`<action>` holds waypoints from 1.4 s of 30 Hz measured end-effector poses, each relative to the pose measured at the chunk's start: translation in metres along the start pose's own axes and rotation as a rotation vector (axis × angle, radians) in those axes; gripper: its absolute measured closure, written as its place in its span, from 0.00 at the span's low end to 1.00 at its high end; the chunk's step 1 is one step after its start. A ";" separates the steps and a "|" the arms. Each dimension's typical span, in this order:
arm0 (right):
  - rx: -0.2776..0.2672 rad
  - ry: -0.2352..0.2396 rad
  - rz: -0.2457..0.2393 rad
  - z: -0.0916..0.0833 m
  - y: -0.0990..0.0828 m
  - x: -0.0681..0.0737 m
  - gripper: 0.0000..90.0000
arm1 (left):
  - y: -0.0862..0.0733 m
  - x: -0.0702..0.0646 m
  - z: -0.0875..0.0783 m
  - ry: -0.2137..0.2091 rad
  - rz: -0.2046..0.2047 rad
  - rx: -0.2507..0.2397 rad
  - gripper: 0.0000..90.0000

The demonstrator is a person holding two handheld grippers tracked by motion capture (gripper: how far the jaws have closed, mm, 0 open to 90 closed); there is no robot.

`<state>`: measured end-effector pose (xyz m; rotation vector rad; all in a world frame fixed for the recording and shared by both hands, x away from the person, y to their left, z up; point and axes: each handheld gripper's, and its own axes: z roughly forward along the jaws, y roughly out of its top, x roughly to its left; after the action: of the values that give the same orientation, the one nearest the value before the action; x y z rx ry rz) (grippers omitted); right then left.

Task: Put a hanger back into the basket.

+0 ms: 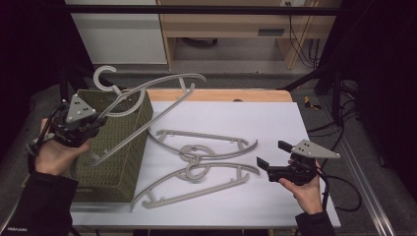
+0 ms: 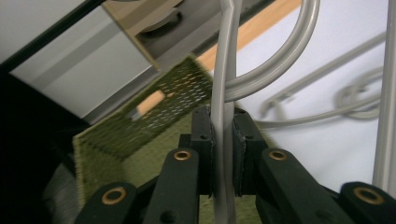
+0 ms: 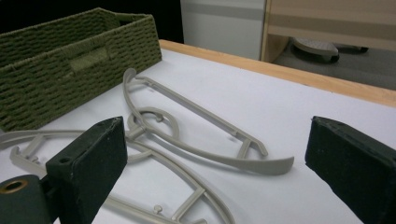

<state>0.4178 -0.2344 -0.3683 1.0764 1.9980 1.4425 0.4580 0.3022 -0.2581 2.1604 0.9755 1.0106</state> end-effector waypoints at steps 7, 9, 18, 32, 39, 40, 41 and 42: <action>-0.001 -0.002 -0.002 0.000 -0.001 0.000 0.07 | -0.017 0.029 0.012 0.049 0.010 0.041 0.91; 0.001 -0.001 -0.002 0.000 -0.001 -0.001 0.07 | -0.026 0.036 0.016 0.045 0.004 0.061 0.91; 0.010 -0.001 -0.002 0.002 -0.002 0.000 0.07 | -0.068 0.061 0.026 0.108 -0.070 0.115 0.91; 0.031 -0.004 -0.010 0.005 -0.003 -0.001 0.07 | -0.105 0.075 0.036 0.141 -0.087 0.176 0.91; 0.034 -0.006 -0.007 0.006 -0.004 -0.002 0.07 | -0.112 0.076 0.048 0.183 -0.076 0.221 0.91; 0.032 -0.007 -0.006 0.005 -0.004 -0.002 0.07 | -0.113 0.077 0.048 0.187 -0.084 0.226 0.91; 0.032 -0.008 -0.003 0.005 -0.004 -0.002 0.07 | -0.116 0.078 0.049 0.191 -0.093 0.233 0.91; 0.031 -0.008 -0.002 0.005 -0.004 -0.002 0.07 | -0.119 0.079 0.050 0.196 -0.105 0.237 0.91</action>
<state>0.4217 -0.2338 -0.3743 1.0906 2.0214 1.4083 0.4894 0.4250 -0.3400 2.1990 1.3470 1.1201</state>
